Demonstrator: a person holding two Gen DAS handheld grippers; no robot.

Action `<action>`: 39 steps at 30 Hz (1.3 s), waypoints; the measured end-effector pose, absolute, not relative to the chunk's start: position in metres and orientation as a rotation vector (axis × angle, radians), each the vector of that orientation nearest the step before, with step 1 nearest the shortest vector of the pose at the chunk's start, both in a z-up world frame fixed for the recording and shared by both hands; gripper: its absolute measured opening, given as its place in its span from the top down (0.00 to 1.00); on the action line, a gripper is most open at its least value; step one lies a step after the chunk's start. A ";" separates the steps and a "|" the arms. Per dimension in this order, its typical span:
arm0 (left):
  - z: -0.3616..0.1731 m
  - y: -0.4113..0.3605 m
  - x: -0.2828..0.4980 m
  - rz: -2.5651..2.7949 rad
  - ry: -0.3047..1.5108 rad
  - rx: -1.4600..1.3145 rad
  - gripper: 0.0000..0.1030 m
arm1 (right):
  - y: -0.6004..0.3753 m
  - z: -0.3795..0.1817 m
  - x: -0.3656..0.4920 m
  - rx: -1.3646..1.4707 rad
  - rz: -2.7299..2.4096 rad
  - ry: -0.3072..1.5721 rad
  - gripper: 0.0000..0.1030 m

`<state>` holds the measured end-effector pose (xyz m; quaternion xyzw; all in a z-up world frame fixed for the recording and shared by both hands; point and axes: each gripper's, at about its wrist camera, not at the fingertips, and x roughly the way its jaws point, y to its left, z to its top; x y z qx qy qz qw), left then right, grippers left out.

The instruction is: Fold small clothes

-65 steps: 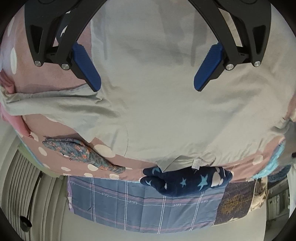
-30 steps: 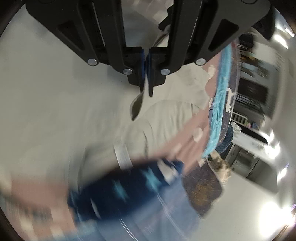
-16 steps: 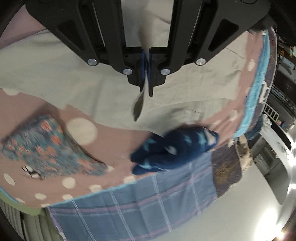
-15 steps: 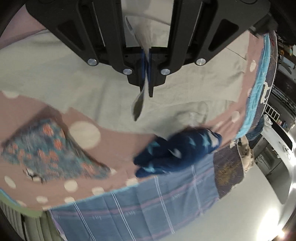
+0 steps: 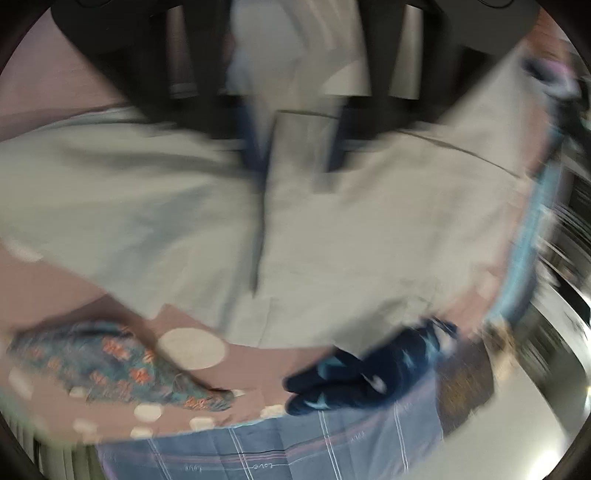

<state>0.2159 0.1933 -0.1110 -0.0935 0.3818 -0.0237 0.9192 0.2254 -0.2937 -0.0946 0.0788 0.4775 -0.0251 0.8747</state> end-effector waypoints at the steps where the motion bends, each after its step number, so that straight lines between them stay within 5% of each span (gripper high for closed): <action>1: -0.115 0.200 0.222 -0.071 0.799 -0.247 0.52 | -0.295 -0.092 0.223 0.144 -0.133 0.997 0.97; 2: -0.118 0.205 0.225 -0.091 0.806 -0.287 0.52 | -0.297 -0.087 0.221 0.130 -0.208 0.991 0.96; 3: -0.121 0.209 0.232 -0.121 0.815 -0.312 0.52 | -0.296 -0.078 0.217 0.124 -0.276 0.961 0.85; 4: -0.124 0.209 0.239 -0.154 0.826 -0.327 0.52 | -0.292 -0.070 0.215 0.114 -0.300 0.929 0.63; 5: -0.126 0.209 0.243 -0.164 0.828 -0.329 0.52 | -0.279 -0.055 0.214 0.087 -0.285 0.867 0.58; 13: -0.146 0.203 0.253 -0.274 0.832 -0.376 0.52 | -0.088 -0.020 0.282 -0.118 0.284 0.889 0.60; 18: -0.151 0.206 0.252 -0.297 0.830 -0.405 0.75 | 0.026 -0.036 0.339 -0.187 0.400 0.959 0.60; 20: -0.153 0.208 0.253 -0.307 0.833 -0.422 0.75 | 0.056 -0.046 0.355 -0.211 0.416 0.977 0.60; 25: -0.155 0.213 0.253 -0.332 0.831 -0.459 0.75 | 0.111 -0.083 0.391 -0.293 0.416 1.049 0.45; 27: -0.155 0.214 0.252 -0.344 0.824 -0.471 0.84 | 0.127 -0.099 0.397 -0.381 0.387 1.048 0.50; 28: -0.154 0.214 0.251 -0.352 0.820 -0.474 0.90 | 0.133 -0.105 0.400 -0.432 0.363 1.044 0.68; 29: -0.153 0.214 0.249 -0.345 0.810 -0.468 0.90 | 0.136 -0.110 0.403 -0.458 0.345 1.046 0.95; 37: -0.148 0.212 0.233 -0.250 0.823 -0.399 0.91 | 0.129 -0.114 0.437 -0.175 0.432 0.994 1.00; 39: -0.150 0.215 0.233 -0.256 0.825 -0.419 0.89 | 0.121 -0.108 0.433 -0.168 0.404 0.975 0.90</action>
